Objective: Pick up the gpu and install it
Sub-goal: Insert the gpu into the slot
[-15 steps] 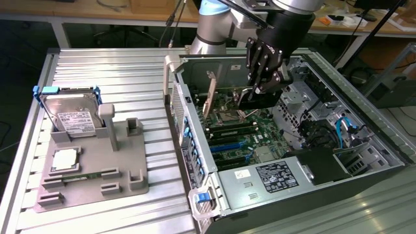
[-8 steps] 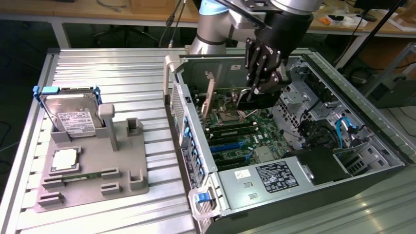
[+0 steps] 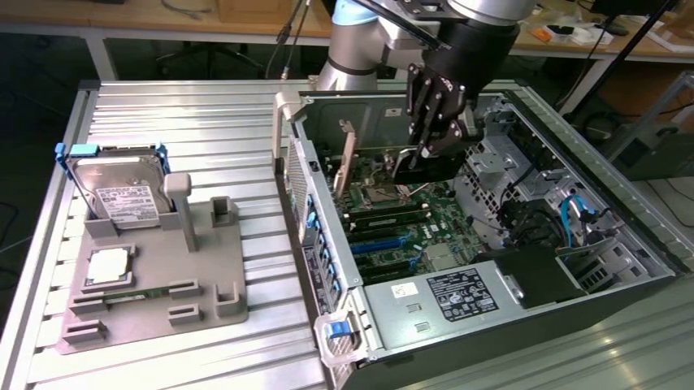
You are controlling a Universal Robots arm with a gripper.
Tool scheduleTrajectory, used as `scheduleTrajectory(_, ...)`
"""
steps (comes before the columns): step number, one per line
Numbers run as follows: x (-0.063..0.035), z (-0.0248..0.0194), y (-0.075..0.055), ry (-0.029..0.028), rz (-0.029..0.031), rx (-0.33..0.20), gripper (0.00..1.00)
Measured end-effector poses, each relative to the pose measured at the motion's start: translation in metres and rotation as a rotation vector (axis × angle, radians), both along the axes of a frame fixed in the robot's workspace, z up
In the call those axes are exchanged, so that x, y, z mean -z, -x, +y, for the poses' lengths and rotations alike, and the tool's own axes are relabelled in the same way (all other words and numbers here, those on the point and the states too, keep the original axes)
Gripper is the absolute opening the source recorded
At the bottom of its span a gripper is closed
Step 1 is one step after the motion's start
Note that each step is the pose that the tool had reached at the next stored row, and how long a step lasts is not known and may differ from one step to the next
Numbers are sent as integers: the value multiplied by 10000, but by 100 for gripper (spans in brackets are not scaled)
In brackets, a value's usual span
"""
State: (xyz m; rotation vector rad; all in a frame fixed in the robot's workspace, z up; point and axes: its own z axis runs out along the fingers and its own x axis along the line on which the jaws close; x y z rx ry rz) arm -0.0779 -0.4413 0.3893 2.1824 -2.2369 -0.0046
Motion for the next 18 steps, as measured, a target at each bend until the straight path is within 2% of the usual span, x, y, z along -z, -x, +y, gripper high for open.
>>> scheduleTrajectory(18, 76, 0, 4, 0, -7, 0, 27)
